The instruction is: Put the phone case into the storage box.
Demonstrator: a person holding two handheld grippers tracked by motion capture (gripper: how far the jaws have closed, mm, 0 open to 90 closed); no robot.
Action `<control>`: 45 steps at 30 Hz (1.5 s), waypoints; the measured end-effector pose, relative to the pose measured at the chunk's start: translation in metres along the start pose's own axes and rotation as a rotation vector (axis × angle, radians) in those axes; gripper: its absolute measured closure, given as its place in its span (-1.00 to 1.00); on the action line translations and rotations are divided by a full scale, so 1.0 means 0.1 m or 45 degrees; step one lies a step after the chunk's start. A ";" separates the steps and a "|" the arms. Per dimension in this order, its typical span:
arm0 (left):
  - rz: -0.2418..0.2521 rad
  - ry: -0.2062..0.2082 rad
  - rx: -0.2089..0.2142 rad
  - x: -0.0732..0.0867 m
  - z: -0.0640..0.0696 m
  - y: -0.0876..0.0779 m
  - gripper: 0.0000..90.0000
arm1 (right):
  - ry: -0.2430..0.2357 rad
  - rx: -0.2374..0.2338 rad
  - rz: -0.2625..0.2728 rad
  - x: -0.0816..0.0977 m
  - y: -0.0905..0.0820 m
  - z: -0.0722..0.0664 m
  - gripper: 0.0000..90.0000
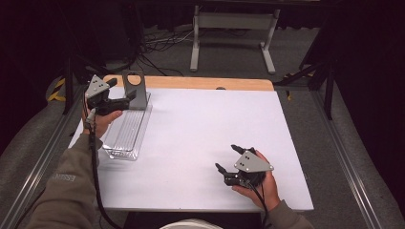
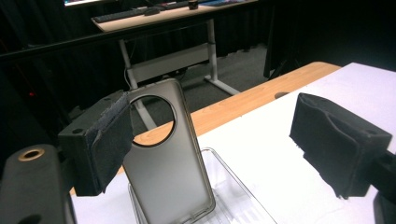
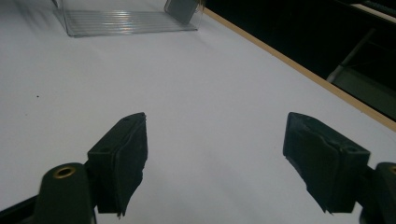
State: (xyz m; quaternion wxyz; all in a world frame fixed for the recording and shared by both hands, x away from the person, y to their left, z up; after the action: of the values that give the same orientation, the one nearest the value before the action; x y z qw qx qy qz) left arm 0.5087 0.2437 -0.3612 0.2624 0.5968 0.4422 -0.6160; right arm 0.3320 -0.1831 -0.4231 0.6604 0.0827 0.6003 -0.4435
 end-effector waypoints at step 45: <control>0.087 0.038 0.115 0.00 0.37 -0.38 -0.74 | -0.029 0.034 0.046 -0.06 -0.10 -0.03 -0.50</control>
State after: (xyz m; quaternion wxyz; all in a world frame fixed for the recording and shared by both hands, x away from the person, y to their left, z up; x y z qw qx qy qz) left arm 0.4580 0.2297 -0.3564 0.2494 0.6319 0.3971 -0.6171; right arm 0.3235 -0.1846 -0.4146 0.6741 0.0973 0.5850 -0.4404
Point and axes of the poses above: each handheld gripper's, and its own axes: y roughly forward along the jaws, x roughly out of its underside, z roughly to its right, the point moved 2 cm from there along y, roughly forward along the jaws, and after that the axes turned 3 degrees about -x, right-handed, at the moved point
